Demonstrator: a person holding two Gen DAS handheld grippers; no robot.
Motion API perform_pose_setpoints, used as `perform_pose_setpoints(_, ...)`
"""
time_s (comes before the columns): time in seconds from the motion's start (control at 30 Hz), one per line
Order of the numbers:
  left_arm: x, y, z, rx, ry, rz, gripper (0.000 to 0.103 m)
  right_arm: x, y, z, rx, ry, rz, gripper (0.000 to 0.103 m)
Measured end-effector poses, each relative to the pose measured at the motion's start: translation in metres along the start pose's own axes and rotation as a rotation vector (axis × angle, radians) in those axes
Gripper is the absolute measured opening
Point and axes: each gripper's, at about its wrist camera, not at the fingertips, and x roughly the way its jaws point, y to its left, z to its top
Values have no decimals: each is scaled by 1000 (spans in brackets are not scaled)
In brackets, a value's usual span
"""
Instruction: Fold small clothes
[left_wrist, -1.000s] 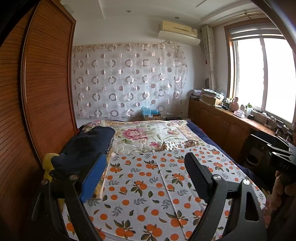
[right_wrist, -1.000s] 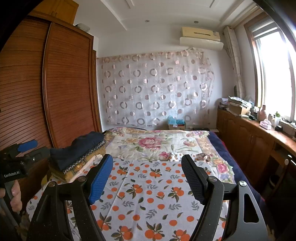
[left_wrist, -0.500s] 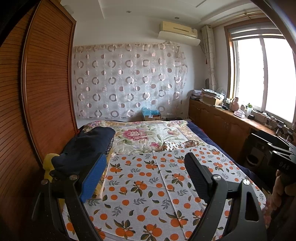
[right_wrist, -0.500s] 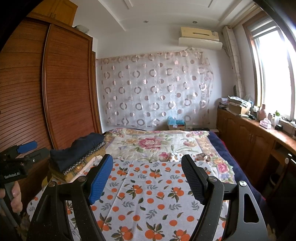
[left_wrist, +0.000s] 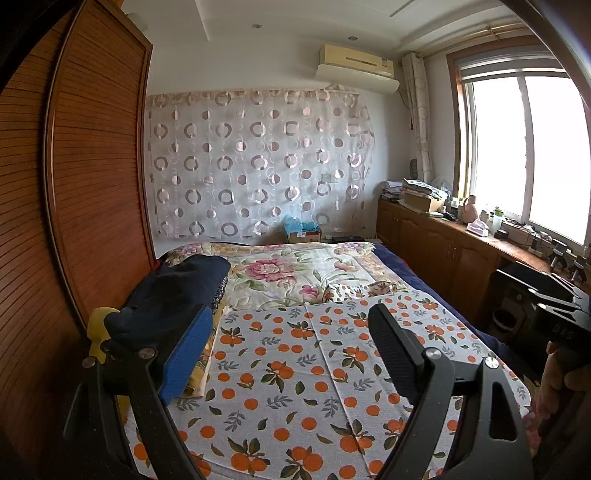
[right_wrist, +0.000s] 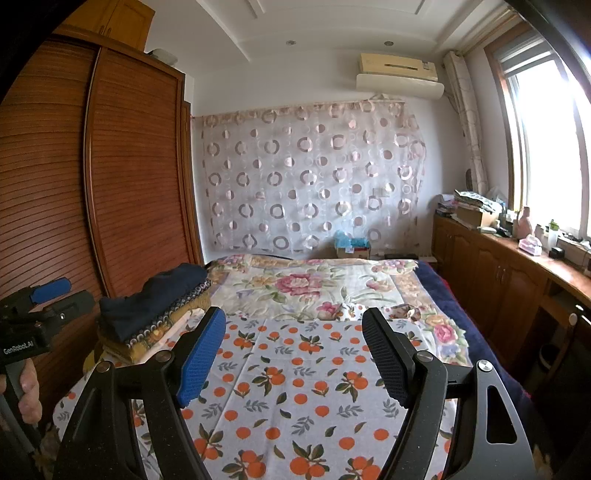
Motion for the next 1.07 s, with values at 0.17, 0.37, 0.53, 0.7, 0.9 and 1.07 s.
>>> perform_pose_setpoints(0.17,0,0,-1,-1,2,-1,87,0,-1,0,0,0,1,78)
perform_pose_setpoints(0.37,0,0,-2,-1,1,-2,87,1,-4,0,2,4,3,78)
perform_pose_setpoints(0.53,0,0,-2,-3,-3,-1,87,1,-4,0,2,3,3,78)
perform_pose_setpoints(0.7,0,1,-2,-2,-2,-1,87,1,-5,0,2,4,3,78)
perform_pose_setpoints(0.9,0,0,-3,-1,-3,-1,87,1,-5,0,2,4,4,78)
perform_pose_setpoints(1.07,0,0,-3,-2,-3,0,87,1,-6,0,2,4,4,78)
